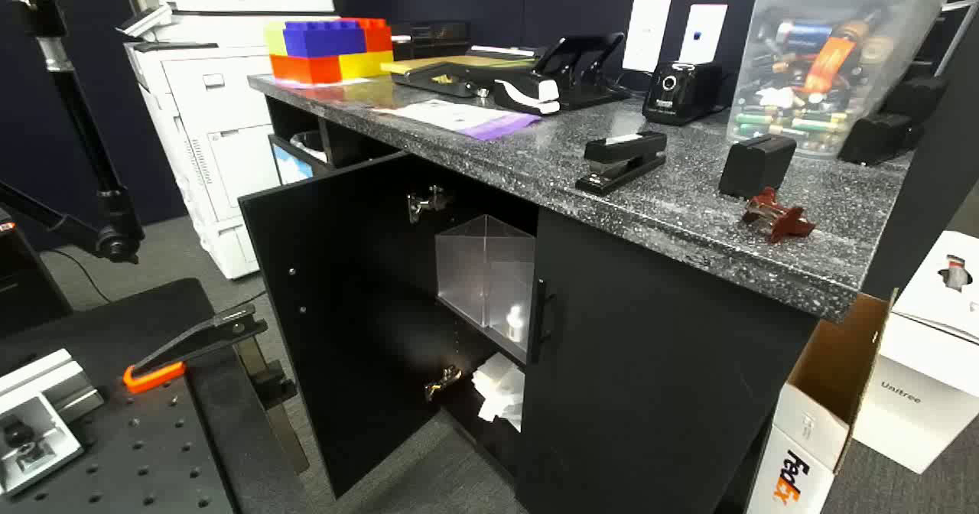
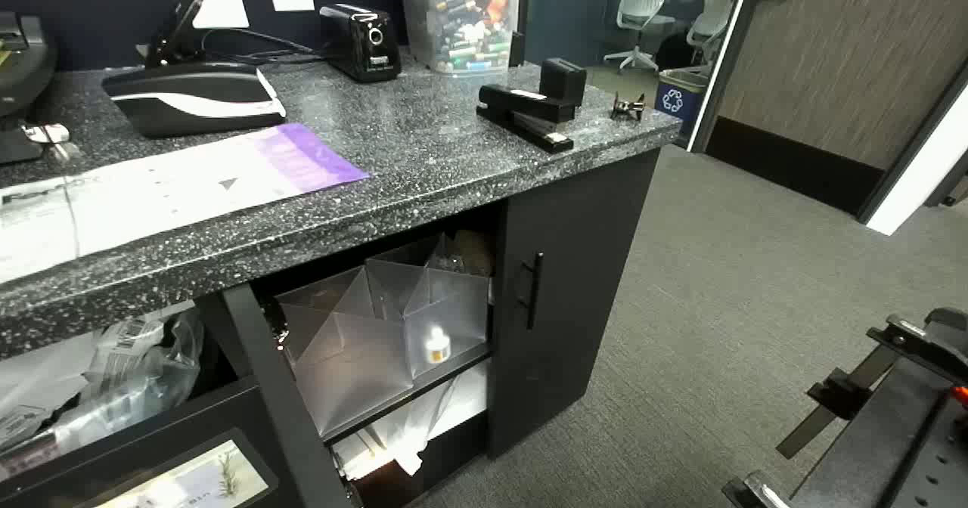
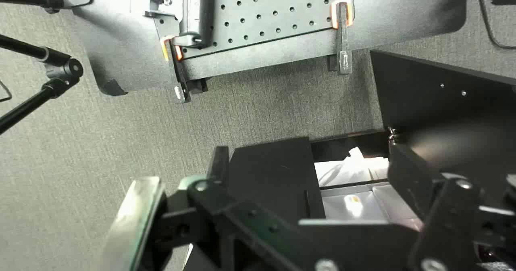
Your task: Open the cupboard
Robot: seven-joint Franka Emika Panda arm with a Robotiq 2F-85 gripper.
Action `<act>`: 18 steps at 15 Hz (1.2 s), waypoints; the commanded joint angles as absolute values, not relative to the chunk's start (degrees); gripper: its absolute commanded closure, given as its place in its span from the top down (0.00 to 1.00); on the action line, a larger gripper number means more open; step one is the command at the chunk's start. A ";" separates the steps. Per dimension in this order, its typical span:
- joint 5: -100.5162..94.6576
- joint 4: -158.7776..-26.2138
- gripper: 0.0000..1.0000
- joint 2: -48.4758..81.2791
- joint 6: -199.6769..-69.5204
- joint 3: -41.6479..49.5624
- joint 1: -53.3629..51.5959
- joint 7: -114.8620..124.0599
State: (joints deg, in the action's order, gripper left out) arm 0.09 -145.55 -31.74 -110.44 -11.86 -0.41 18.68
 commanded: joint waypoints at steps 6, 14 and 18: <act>-0.34 -145.42 1.00 -31.64 -110.33 -11.08 -1.26 19.04; -5.65 -143.95 1.00 -16.60 -124.93 -8.07 1.90 16.02; -7.44 -141.38 1.00 -1.78 -137.12 -4.65 2.85 13.04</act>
State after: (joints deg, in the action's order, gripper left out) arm -5.74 -145.15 -12.82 -130.65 -6.87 2.44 15.35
